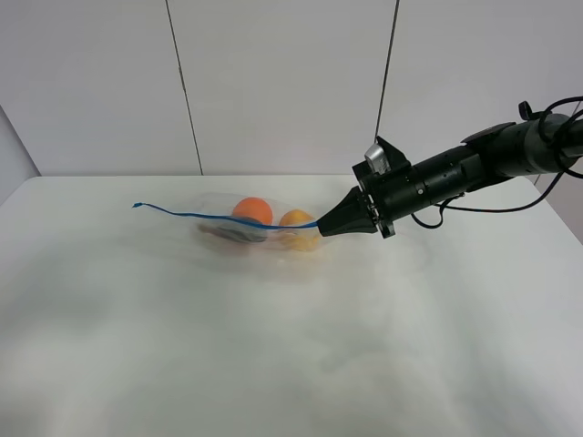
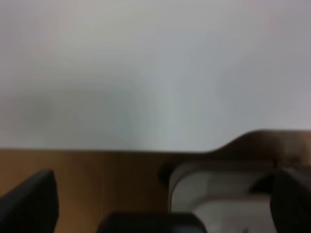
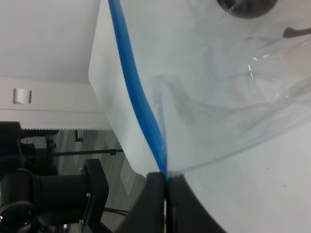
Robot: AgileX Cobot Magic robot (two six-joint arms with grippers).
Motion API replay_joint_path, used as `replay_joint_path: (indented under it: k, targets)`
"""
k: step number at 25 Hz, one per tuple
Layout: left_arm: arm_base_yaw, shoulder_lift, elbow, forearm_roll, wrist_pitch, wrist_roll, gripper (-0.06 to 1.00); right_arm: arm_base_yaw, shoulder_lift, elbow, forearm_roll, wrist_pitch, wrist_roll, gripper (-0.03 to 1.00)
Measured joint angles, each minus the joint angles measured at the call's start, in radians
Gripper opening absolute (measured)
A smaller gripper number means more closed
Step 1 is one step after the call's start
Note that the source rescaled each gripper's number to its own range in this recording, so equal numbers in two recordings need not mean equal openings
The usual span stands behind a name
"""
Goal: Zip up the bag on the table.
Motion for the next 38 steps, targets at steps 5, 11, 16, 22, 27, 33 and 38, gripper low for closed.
replay_joint_path:
  k: [5,11,16,22,27,33,38]
  targets:
    - [0.0,-0.153,0.005,-0.004,-0.011,0.0,1.0,0.0,0.0,0.0,0.0,0.0,0.0,0.0]
    - [0.0,-0.386,0.007,-0.008,-0.015,0.0,1.0,0.0,0.0,0.0,0.0,0.0,0.0,0.0]
    - [0.0,-0.579,0.007,-0.008,-0.015,0.0,1.0,0.0,0.0,0.0,0.0,-0.002,0.004,0.01]
    - [0.0,-0.655,0.007,-0.01,-0.012,0.0,1.0,0.0,0.0,0.0,-0.013,-0.015,0.059,0.42]
    - [0.0,-0.655,0.007,-0.01,-0.012,0.0,1.0,0.0,0.0,-0.015,-0.072,-0.014,0.088,0.93]
    - [0.0,-0.655,0.007,-0.01,-0.012,0.0,1.0,0.001,0.0,-0.223,-0.46,-0.011,0.348,0.99]
    - [0.0,-0.655,0.007,-0.01,-0.012,0.0,1.0,0.012,-0.001,-0.419,-0.88,-0.01,0.625,1.0]
